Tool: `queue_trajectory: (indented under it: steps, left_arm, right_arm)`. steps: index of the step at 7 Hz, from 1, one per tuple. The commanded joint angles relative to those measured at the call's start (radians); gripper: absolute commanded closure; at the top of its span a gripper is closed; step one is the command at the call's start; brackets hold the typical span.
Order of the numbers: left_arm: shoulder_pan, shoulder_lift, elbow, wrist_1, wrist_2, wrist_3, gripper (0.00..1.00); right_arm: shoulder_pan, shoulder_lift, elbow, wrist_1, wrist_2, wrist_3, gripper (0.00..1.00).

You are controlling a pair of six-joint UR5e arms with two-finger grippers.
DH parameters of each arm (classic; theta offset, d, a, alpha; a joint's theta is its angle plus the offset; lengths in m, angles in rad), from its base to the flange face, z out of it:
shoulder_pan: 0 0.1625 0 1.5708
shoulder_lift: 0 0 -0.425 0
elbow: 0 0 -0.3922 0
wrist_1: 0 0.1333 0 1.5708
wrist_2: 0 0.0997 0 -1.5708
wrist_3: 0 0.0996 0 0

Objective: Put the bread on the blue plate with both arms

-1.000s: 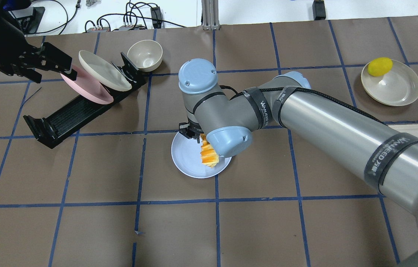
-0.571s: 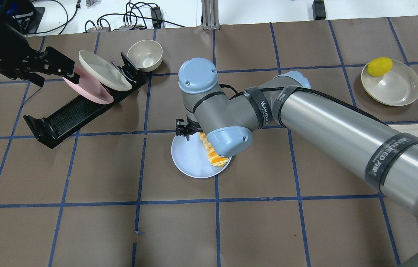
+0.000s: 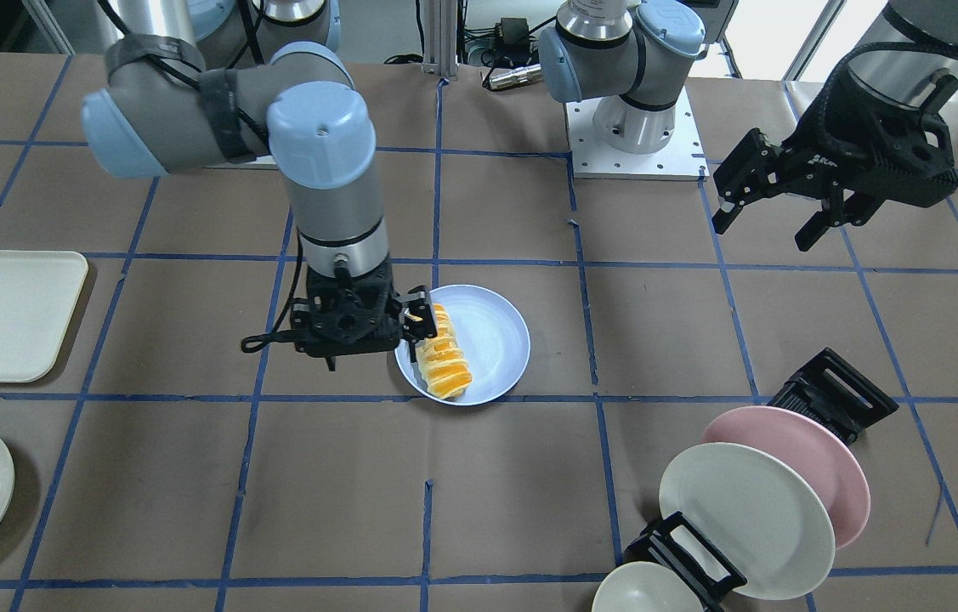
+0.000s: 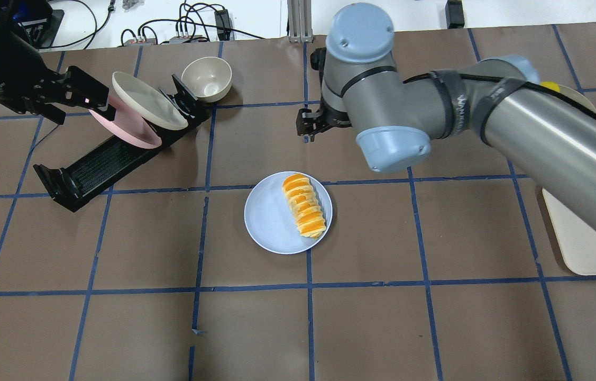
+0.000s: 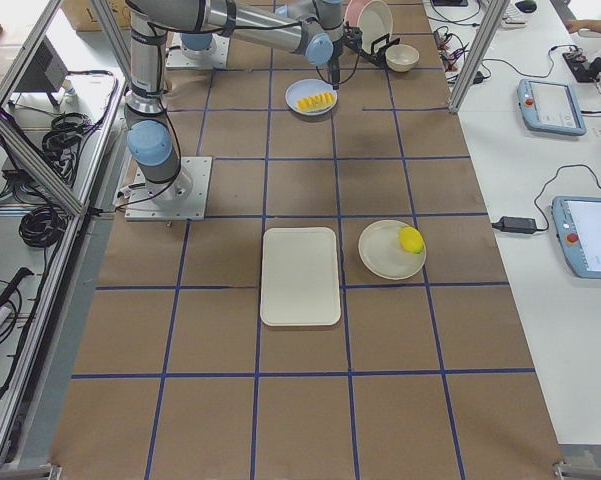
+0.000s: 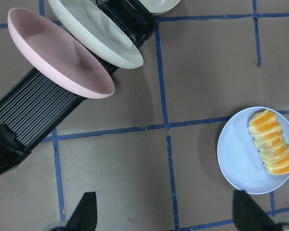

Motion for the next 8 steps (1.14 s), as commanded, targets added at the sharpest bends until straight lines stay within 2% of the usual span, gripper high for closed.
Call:
queue_trajectory:
  steps: [1, 2, 4, 5, 6, 7, 8]
  left_arm:
    - [-0.016, 0.001, -0.007, 0.012, -0.008, -0.003, 0.0]
    - [-0.014, -0.016, -0.008, 0.02, -0.095, 0.012, 0.0]
    - [-0.014, -0.007, -0.013, 0.038, -0.09, 0.0, 0.0]
    - [-0.014, -0.016, -0.022, 0.082, -0.05, 0.008, 0.0]
    - [-0.014, -0.01, -0.027, 0.133, 0.049, 0.005, 0.0]
    - [-0.014, -0.008, -0.012, 0.123, 0.197, 0.008, 0.0]
    - [-0.014, 0.006, -0.024, 0.095, 0.234, 0.0, 0.0]
  right_arm:
    - [-0.13, -0.154, 0.088, 0.128, 0.01, -0.094, 0.0]
    - [-0.211, -0.217, 0.113, 0.166, 0.014, -0.196, 0.0]
    - [-0.262, -0.355, 0.101, 0.429, 0.013, -0.241, 0.0]
    - [-0.264, -0.394, 0.095, 0.504, 0.016, -0.247, 0.0]
    - [-0.262, -0.417, 0.073, 0.586, 0.017, -0.246, 0.0]
    - [-0.262, -0.427, 0.032, 0.671, 0.017, -0.246, 0.0]
    - [-0.256, -0.428, 0.015, 0.684, 0.017, -0.243, 0.0]
